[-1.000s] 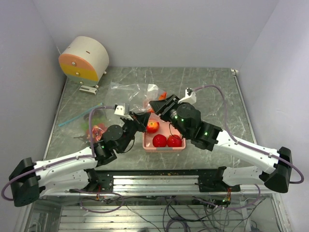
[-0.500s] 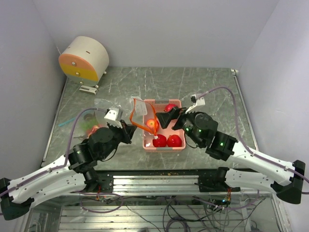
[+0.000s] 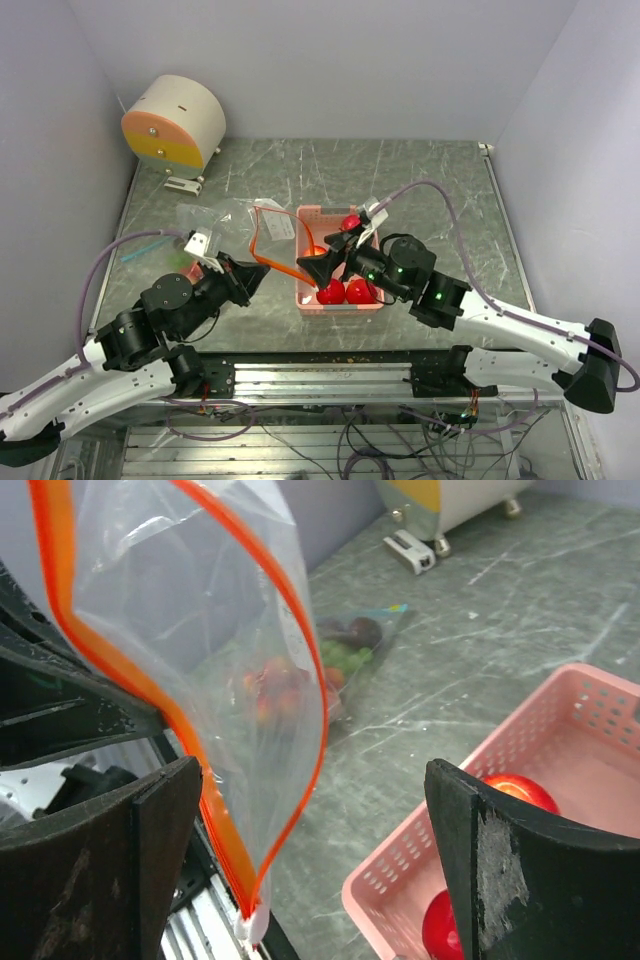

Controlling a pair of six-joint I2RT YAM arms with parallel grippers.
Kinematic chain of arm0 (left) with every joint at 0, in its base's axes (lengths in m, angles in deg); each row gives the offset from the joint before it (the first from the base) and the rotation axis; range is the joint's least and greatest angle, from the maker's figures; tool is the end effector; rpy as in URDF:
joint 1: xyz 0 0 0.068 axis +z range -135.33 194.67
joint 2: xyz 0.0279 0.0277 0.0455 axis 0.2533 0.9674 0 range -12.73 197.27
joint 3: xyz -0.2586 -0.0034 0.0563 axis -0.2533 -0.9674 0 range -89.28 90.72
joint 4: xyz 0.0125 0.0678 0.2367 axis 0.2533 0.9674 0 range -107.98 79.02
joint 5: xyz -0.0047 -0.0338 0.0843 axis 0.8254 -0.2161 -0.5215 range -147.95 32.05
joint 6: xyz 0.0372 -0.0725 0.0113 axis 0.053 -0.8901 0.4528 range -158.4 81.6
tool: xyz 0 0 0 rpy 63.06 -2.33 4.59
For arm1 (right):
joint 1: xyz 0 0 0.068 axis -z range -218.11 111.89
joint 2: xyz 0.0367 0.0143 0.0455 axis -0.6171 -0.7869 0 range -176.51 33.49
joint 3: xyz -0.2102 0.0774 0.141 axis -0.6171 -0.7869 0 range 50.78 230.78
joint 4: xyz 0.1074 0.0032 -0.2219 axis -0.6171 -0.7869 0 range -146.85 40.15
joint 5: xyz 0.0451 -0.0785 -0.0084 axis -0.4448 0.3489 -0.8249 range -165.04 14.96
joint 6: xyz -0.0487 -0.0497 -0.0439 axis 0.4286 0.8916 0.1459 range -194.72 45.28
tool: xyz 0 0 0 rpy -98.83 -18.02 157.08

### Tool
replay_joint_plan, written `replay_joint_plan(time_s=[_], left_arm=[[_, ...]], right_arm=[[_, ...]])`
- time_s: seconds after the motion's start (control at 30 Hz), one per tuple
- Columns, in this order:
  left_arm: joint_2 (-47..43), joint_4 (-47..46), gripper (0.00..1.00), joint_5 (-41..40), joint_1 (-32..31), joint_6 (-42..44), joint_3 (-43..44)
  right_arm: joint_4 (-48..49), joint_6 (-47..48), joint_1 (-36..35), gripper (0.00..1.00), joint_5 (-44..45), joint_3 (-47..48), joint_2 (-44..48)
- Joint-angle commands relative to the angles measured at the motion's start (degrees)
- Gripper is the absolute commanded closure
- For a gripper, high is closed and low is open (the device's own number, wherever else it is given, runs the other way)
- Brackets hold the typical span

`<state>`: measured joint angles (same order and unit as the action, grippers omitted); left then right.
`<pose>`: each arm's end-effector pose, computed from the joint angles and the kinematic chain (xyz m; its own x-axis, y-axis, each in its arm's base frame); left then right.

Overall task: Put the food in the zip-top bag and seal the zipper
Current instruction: Open the zipper of the food storage bag.

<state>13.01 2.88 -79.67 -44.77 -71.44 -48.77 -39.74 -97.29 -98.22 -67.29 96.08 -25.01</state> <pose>0.0917 -0.1034 0.3260 -0.3793 -0.3536 -0.8551 0.4845 0.7114 -0.5091 0.1419 0.2274 0.3296 -0.3288 0.1913 -0.9248 -0.7210 0.5816 0.3767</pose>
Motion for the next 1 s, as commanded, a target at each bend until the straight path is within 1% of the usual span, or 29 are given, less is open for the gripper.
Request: replay_joint_plan(time_s=[0.0,0.2,0.23,0.27,0.3,0.33,0.37,0.4,0.47,0.57,0.63,0.7,0.8,0.83,0.87,0.9,0.93,0.97], left_arm=[[-0.15,0.81,0.93,3.15,0.24,-0.19,0.10],[2.57,-1.07,0.93,7.85,0.28,0.34,0.54],[2.64,-1.69,0.93,8.84,0.28,0.34,0.42],[2.61,-2.26,0.93,9.81,0.29,0.42,0.30],[2.58,-2.65,0.93,10.64,0.29,0.43,0.27],[2.46,-2.50,0.93,10.99,0.29,0.43,0.38],[2.27,-1.90,0.93,11.07,0.29,0.36,0.62],[2.03,-0.90,0.93,10.83,0.25,0.34,1.03],[1.15,1.77,0.93,9.60,0.29,0.05,1.95],[-0.66,7.20,0.93,5.50,0.22,-1.29,3.52],[-1.59,10.62,0.93,2.04,0.29,-2.33,4.30],[-2.02,12.52,0.93,-0.28,0.27,-3.05,4.64],[-1.44,11.93,0.92,-2.64,0.28,-4.29,4.18],[-1.02,10.96,0.87,-3.15,0.29,-4.65,3.81],[-0.43,10.00,0.77,-3.64,0.29,-5.24,3.37],[0.24,8.74,0.60,-4.05,0.22,-5.73,2.73],[1.07,6.76,0.48,-4.01,0.25,-6.06,2.26],[1.97,5.34,0.42,-3.77,0.24,-6.23,1.83]], right_arm=[[6.56,1.57,-0.10,0.07,-5.99,-0.03,-2.78],[10.72,1.37,-0.09,0.13,-3.77,2.44,-9.58],[11.40,1.59,-0.08,0.16,-3.38,3.00,-10.88],[11.91,1.54,-0.09,0.26,-3.28,3.56,-11.99],[12.17,1.41,-0.11,0.40,-3.15,4.17,-13.21],[11.96,1.34,-0.10,0.66,-2.43,4.75,-14.13],[11.25,0.92,-0.09,0.88,-0.92,5.28,-14.69],[10.23,0.50,-0.11,1.00,1.73,5.47,-14.92],[8.76,-0.67,-0.19,1.00,9.37,4.30,-14.24],[5.90,-3.85,-0.20,1.00,23.08,1.47,-12.01],[4.23,-5.67,-0.18,1.00,28.49,0.16,-10.60],[4.17,-6.39,-0.18,1.00,29.07,-0.90,-9.34],[5.67,-7.50,-0.22,1.00,25.20,-1.79,-8.01],[6.19,-8.27,-0.36,1.00,24.03,-2.04,-7.82],[6.77,-9.14,-0.63,1.00,23.35,-2.27,-7.78],[7.23,-9.89,-1.04,1.00,23.13,-2.46,-7.75],[7.74,-10.43,-1.55,1.00,23.34,-2.51,-7.93],[7.91,-10.78,-2.28,1.00,24.01,-2.31,-8.24]])
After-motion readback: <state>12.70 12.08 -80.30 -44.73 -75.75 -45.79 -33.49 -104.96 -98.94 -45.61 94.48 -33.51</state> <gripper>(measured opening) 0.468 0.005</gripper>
